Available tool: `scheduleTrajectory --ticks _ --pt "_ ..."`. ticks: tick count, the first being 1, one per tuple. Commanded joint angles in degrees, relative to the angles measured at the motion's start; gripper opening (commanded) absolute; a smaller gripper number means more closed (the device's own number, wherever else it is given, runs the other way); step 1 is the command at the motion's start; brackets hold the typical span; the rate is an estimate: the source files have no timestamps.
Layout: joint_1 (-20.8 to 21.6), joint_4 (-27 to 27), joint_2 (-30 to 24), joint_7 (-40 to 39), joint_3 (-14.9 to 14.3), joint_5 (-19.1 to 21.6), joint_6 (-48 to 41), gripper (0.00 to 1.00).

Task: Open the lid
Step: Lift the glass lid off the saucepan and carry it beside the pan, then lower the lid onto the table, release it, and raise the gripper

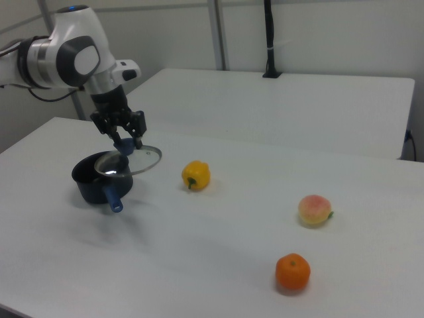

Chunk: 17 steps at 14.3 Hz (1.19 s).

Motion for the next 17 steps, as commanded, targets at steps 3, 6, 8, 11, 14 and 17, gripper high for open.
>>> scheduleTrajectory --ticks 3,6,8,11,14,17 --pt "-0.45 -8.50 -5.09 -16.01 -7.71 2.21 -2.95 0.00" --pt "-1.94 -12.28 -7.64 -23.12 -10.96 2.21 -6.80 0.00" --pt "-2.12 -15.70 -8.43 -27.61 -12.28 2.04 -7.00 0.01" --pt "-2.65 -21.06 -8.44 -28.51 -12.82 2.04 -1.40 0.01" --pt "-3.00 -26.95 -8.09 -28.34 -12.82 2.04 10.02 0.01" --pt "-3.00 -32.14 -7.91 -28.07 -12.82 2.04 21.71 0.01"
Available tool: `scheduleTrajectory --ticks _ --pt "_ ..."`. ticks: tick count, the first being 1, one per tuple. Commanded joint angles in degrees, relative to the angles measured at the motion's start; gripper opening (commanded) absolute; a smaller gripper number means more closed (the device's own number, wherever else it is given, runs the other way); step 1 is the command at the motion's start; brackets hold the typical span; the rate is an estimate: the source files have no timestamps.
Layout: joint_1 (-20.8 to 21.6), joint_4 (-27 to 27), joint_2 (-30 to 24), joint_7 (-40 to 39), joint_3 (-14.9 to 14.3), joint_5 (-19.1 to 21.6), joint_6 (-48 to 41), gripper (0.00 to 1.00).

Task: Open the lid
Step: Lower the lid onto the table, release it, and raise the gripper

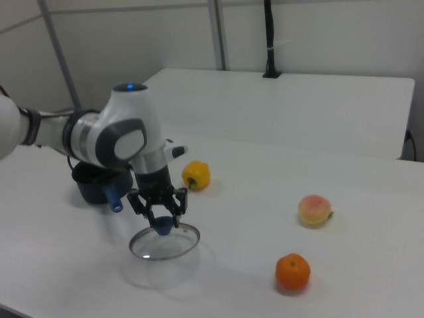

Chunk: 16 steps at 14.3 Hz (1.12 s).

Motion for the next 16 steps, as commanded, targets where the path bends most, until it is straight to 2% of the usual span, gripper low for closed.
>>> scheduleTrajectory --ticks 1,3,6,7,8,16 --pt "-0.17 -7.57 -2.04 -1.11 -0.31 1.07 12.73 0.01" --pt "-0.70 -8.90 -1.60 -0.85 -0.31 1.15 16.27 0.01" --pt "-0.70 -8.81 -0.81 -1.11 -0.31 1.15 16.02 0.03" --pt "-0.70 -8.81 -0.72 -1.11 -0.31 1.15 15.66 0.09" --pt "-0.70 -8.72 -0.72 -1.11 -0.31 1.15 15.49 0.23" --pt "-0.88 -7.41 -1.07 0.46 -0.31 1.15 13.37 0.90"
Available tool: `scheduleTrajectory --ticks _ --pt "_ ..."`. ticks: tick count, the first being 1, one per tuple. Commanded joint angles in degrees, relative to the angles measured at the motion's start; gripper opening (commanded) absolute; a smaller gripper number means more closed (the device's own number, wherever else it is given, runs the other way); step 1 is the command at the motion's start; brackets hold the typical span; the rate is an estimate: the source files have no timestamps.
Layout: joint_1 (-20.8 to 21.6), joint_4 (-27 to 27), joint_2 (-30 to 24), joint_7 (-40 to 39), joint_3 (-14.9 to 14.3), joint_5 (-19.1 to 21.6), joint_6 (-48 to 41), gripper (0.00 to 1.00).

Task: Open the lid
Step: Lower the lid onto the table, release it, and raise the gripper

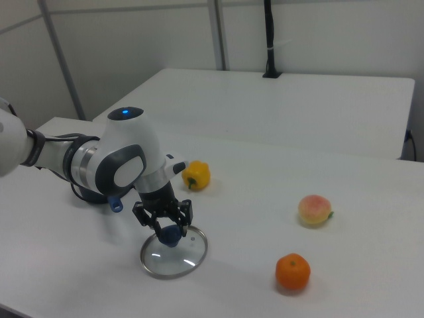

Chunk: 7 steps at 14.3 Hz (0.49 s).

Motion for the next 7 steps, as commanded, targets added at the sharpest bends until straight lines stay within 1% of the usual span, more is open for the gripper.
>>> scheduleTrajectory --ticks 1,3,4,5,6,7 --pt "-0.06 0.44 -1.23 1.06 -0.29 1.15 -1.49 1.00" --pt "-0.85 2.27 -1.67 2.91 -0.29 1.15 -3.23 1.00" --pt "-0.85 5.94 -1.84 3.61 -0.29 1.06 -7.77 1.00" --pt "-0.85 12.68 -1.85 4.75 -0.29 1.06 -16.00 1.00" --pt "-0.85 17.44 -1.85 6.50 -0.29 1.15 -21.91 1.00" --pt "-0.51 21.58 -2.02 10.09 -0.29 1.23 -27.54 1.00"
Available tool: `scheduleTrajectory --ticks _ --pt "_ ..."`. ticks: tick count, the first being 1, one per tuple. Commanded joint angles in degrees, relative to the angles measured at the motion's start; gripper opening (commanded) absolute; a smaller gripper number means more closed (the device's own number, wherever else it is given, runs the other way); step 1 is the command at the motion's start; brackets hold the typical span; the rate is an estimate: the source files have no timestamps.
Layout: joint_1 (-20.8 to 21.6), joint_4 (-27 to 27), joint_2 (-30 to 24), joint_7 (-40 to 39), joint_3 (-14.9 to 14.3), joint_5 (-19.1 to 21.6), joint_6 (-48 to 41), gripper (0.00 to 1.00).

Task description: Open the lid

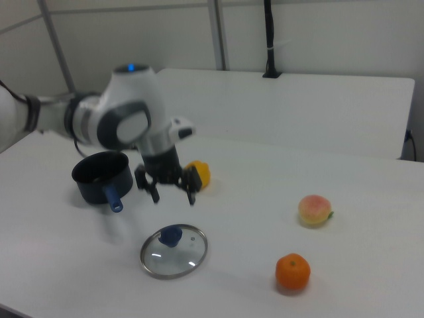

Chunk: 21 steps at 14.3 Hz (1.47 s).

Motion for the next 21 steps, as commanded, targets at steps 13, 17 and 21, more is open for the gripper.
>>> scheduleTrajectory --ticks 13,17,21 --pt "2.85 23.69 -4.33 24.67 8.52 7.63 -27.82 1.00" --pt "2.93 22.90 -3.80 16.51 7.99 6.76 -24.13 1.00" --pt "2.85 22.72 -3.89 14.47 7.90 6.32 -23.42 1.00"
